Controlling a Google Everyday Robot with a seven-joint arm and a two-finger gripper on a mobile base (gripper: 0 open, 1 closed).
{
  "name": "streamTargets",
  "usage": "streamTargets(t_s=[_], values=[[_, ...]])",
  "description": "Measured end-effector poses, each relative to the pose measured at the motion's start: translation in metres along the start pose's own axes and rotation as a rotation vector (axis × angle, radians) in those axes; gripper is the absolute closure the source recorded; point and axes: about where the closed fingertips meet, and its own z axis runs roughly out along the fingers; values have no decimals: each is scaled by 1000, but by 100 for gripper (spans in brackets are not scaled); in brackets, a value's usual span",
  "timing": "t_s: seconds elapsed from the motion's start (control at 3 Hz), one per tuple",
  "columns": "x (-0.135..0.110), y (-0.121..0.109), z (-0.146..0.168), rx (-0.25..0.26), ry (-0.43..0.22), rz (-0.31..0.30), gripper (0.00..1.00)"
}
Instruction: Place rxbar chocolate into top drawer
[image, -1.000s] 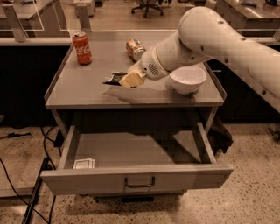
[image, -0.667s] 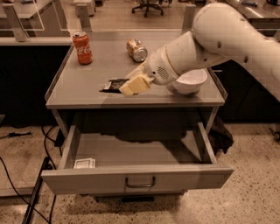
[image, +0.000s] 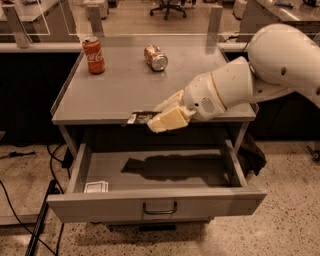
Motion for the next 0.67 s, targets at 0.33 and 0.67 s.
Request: streamTargets(t_s=[0.33,0.67], values=[[65,5,18,13,2,70,100],[65,5,18,13,2,71,100]])
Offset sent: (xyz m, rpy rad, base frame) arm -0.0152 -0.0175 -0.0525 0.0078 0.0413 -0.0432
